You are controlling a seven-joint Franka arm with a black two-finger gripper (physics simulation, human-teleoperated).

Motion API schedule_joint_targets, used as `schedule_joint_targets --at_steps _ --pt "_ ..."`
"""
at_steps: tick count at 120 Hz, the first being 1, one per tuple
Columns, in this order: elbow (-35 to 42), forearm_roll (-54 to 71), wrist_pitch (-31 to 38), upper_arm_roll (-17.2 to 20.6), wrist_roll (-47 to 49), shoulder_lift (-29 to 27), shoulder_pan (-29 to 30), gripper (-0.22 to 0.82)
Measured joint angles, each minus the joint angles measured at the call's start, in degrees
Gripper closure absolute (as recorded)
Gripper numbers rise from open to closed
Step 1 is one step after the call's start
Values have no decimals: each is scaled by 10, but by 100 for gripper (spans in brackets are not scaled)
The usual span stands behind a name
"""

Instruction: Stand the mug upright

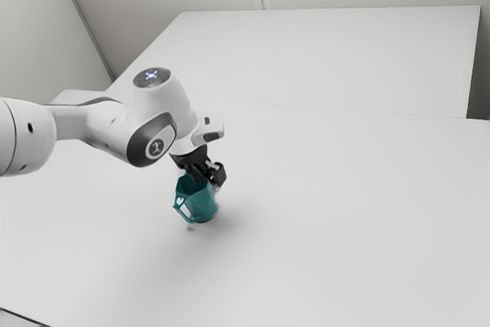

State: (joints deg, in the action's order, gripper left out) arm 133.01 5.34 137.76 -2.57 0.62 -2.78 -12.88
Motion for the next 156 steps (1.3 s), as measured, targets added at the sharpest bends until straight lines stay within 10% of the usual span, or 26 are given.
schedule_joint_targets --at_steps 47,156 --pt "-141 -49 -152 2 1 9 3 6" --pt "-450 -68 -454 -7 -1 71 36 2"
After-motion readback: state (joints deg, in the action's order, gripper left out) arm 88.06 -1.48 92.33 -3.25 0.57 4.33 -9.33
